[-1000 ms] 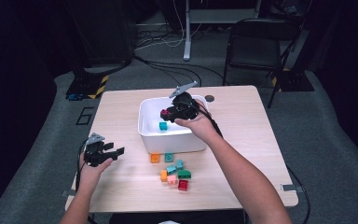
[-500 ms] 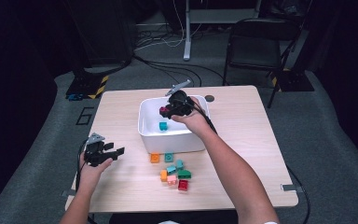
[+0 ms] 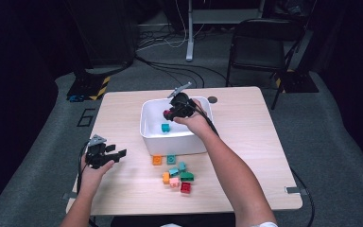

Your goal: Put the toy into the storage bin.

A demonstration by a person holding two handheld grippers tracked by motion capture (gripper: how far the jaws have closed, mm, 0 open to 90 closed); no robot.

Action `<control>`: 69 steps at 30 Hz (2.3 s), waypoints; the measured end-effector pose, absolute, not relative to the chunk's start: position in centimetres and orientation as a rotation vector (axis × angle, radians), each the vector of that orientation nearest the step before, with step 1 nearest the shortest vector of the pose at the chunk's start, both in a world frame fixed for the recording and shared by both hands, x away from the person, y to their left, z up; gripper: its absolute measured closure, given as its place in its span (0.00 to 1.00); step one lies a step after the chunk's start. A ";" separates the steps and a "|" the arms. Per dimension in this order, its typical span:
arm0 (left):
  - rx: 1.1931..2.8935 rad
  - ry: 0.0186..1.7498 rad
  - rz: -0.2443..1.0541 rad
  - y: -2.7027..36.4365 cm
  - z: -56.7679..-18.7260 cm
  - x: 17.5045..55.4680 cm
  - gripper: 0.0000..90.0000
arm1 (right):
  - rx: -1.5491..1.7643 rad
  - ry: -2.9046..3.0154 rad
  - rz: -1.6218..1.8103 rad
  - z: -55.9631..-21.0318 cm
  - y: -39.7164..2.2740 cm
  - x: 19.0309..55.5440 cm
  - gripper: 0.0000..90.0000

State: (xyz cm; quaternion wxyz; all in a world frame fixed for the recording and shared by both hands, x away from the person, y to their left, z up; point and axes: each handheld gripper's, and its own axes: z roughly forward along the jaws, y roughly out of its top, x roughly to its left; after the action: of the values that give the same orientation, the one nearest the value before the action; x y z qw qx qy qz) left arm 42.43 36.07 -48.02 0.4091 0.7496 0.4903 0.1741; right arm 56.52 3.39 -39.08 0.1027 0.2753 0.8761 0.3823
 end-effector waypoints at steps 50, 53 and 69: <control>1.888 1.244 0.444 36.2 -48.0 42.3 0.41 | 0.598 2.533 1.352 -35.4 -1.7 46.7 0.56; 1.885 1.248 0.444 36.2 -48.0 42.3 0.41 | 0.598 2.530 1.364 -35.6 -2.2 45.8 0.56; 1.887 1.250 0.443 36.2 -48.1 42.3 0.41 | 0.610 2.564 1.352 -38.9 -3.2 43.4 0.55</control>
State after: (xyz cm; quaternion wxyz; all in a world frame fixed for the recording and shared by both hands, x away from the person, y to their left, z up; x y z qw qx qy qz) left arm 42.31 36.19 -48.05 0.4058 0.7478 0.4953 0.1757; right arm 43.44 -3.16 -38.90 0.0896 0.2051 0.8622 0.4545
